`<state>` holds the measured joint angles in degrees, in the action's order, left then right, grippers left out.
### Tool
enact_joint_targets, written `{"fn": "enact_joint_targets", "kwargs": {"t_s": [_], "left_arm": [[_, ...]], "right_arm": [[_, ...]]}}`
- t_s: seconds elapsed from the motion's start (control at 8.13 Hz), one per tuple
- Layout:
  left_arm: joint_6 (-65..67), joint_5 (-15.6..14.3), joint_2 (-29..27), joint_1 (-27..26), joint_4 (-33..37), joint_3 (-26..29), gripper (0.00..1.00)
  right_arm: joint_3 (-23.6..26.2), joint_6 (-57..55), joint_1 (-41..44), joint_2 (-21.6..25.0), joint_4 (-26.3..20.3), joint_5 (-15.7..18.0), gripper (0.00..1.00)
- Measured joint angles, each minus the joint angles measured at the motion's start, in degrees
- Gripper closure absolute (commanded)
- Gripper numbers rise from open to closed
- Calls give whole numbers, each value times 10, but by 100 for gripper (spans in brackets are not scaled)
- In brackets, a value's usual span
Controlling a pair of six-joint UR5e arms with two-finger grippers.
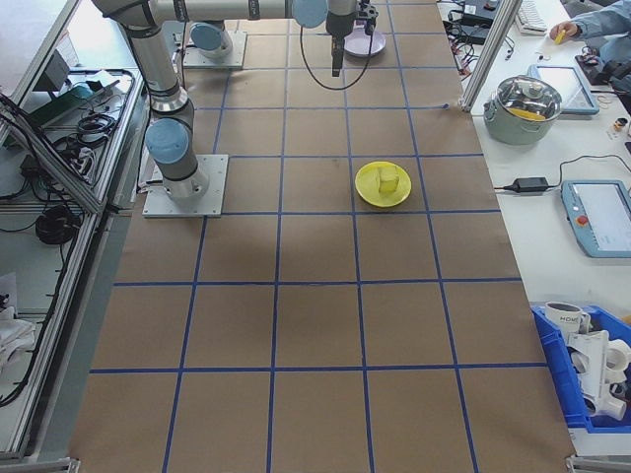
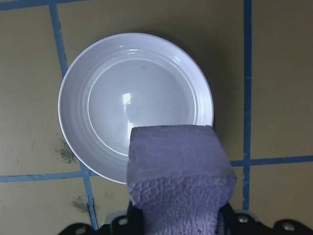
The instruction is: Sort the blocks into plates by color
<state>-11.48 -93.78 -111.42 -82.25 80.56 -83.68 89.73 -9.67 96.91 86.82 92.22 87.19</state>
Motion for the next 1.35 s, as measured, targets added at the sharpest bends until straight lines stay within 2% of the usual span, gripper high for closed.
{"fn": "enact_joint_targets", "kwargs": {"t_s": [0.25,0.49,0.61,0.74,0.98,1.35], "left_arm": [[0,0,-28,5,-21,3,100],[4,0,-53,11,-40,4,69],[3,-1,-66,18,-47,3,42],[2,-1,-82,23,-52,4,0],[6,0,-102,28,-75,2,0],[10,1,-81,26,-77,2,0]], "right_arm": [[0,0,0,0,-1,1,0],[0,0,0,0,-1,0,0],[0,0,0,0,0,-1,0],[0,0,0,0,0,0,0],[0,0,1,0,0,3,0],[0,-1,3,0,0,5,0]]}}
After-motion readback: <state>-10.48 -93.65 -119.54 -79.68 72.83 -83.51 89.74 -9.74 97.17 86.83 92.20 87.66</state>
